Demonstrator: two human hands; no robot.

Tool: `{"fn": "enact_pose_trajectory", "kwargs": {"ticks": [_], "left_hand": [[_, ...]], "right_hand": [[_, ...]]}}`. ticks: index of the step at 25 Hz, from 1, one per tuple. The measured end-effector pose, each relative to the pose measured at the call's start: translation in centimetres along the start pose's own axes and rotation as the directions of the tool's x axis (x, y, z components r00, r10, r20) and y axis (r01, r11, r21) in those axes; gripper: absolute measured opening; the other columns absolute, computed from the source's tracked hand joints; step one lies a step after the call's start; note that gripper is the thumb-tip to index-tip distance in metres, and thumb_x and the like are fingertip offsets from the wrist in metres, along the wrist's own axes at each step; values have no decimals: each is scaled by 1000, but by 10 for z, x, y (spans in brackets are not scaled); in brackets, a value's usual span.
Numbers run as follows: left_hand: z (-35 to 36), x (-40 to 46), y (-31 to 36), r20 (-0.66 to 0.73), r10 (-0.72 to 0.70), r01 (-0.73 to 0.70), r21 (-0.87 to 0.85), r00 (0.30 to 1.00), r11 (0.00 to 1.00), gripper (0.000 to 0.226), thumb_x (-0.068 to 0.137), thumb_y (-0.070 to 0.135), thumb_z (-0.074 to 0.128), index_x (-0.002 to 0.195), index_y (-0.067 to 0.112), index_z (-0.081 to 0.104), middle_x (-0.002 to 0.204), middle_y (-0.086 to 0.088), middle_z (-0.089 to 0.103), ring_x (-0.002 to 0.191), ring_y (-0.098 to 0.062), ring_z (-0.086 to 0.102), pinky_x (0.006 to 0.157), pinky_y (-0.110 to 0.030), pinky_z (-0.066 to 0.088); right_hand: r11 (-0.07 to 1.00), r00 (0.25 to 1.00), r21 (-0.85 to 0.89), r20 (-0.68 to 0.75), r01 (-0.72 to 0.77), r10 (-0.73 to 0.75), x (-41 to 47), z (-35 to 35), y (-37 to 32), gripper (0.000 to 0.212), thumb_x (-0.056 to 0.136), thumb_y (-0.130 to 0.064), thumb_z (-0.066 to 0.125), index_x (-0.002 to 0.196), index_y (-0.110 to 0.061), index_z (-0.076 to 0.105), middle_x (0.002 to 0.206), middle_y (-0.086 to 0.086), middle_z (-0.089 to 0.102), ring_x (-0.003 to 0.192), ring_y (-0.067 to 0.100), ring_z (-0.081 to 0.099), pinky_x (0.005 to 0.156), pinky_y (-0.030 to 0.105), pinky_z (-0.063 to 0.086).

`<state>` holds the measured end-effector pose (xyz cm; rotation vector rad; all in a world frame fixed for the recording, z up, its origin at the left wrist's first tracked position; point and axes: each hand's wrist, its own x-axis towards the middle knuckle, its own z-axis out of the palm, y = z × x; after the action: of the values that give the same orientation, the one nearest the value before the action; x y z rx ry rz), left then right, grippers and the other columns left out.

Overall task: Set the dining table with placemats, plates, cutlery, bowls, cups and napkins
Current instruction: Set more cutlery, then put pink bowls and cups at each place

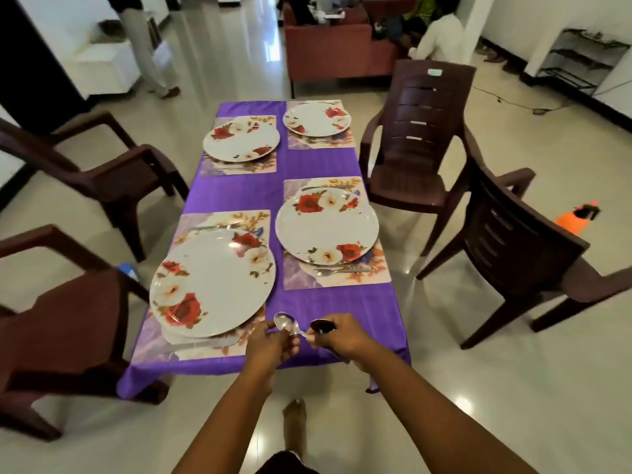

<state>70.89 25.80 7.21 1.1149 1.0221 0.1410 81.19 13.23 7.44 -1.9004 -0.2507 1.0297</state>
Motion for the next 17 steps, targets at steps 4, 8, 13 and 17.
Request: {"fn": "enact_pose_trajectory", "kwargs": {"ticks": [4,8,13,17], "left_hand": [[19,48,27,47,1,-6,114,999,993,10,90,4,63,98,2,68,84,-20,72,69,-23,67,63,-29,58],[37,104,51,101,12,-40,277,995,960,6,89,3,65,90,2,70,82,-17,72,71,-24,69,67,-29,59],[55,149,52,146,22,-89,470,989,878,7,89,1,61,92,3,67,78,-14,71,65,-21,68,64,-29,58],[72,161,53,154,62,-143,595,986,791,4,89,1,59,89,1,63,74,-14,68,60,-20,63,60,-30,56]], "right_hand": [[996,995,-6,-51,-85,84,28,-43,-8,15,79,-21,79,86,-11,70,74,0,67,67,9,58,57,20,44],[959,960,236,-192,-157,204,59,-84,-14,18,77,-14,80,89,-15,67,86,6,67,75,16,59,65,27,47],[904,867,393,-378,-169,326,91,-110,0,24,76,-6,79,98,-8,70,80,6,65,57,11,47,45,22,33],[922,834,352,-449,-164,320,119,-122,3,15,82,-6,73,96,-11,70,80,3,67,60,12,54,44,18,40]]}}
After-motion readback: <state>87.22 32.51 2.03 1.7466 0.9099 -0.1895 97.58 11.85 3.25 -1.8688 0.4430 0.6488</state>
